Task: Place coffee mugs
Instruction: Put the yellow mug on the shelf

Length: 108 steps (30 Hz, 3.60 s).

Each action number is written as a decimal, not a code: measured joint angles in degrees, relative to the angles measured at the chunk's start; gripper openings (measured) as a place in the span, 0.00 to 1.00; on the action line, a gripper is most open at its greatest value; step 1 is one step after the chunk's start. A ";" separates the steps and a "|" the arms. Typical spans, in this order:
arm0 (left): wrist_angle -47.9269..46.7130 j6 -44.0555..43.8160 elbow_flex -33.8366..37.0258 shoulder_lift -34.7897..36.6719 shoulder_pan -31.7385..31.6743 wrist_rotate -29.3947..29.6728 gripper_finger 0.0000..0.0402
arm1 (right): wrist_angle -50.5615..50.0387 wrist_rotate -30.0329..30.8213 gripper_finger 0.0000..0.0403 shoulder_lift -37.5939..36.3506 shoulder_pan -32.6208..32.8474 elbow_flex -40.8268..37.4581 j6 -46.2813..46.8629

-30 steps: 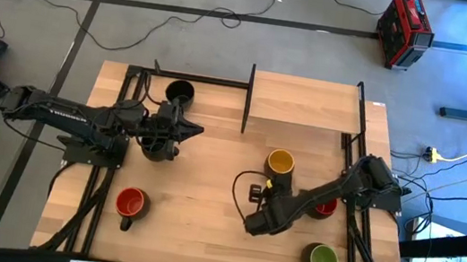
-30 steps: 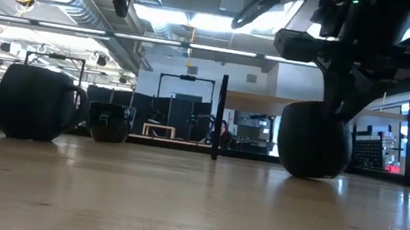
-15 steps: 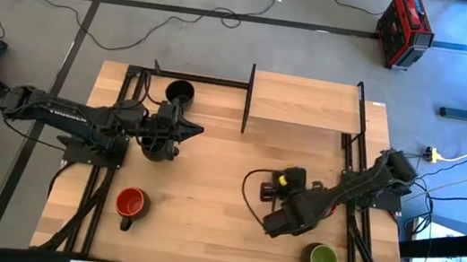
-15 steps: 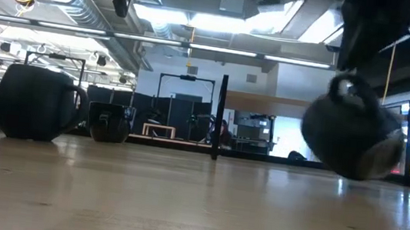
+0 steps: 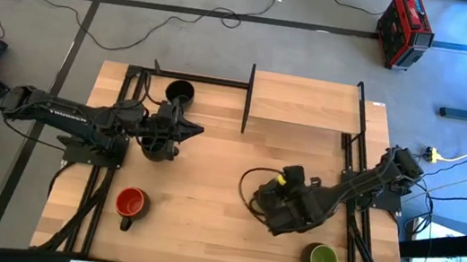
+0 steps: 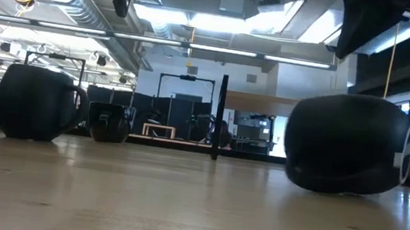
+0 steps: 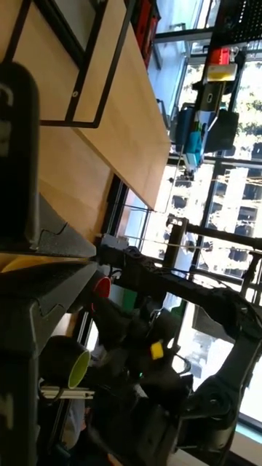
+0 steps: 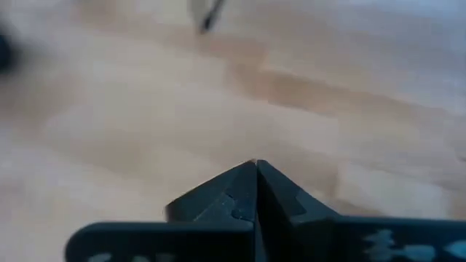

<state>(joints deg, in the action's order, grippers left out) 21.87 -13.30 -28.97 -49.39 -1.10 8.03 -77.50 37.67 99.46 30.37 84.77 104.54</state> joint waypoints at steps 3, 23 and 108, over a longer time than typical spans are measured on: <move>-0.08 0.00 0.00 0.00 0.00 0.00 0.03 | 7.17 -3.76 0.00 -0.07 -0.09 0.09 -11.71; -4.08 -0.20 0.00 -4.43 0.02 -9.01 0.03 | 17.53 -26.78 0.63 -4.97 -8.05 0.09 -43.59; -50.86 -9.39 -48.33 -50.62 6.55 -15.32 0.04 | 8.20 -10.55 0.65 -11.61 12.35 -2.51 -38.54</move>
<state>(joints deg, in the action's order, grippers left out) -28.99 -22.69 -77.30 -100.01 5.45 -7.28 -69.30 27.12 87.85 42.72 82.26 66.00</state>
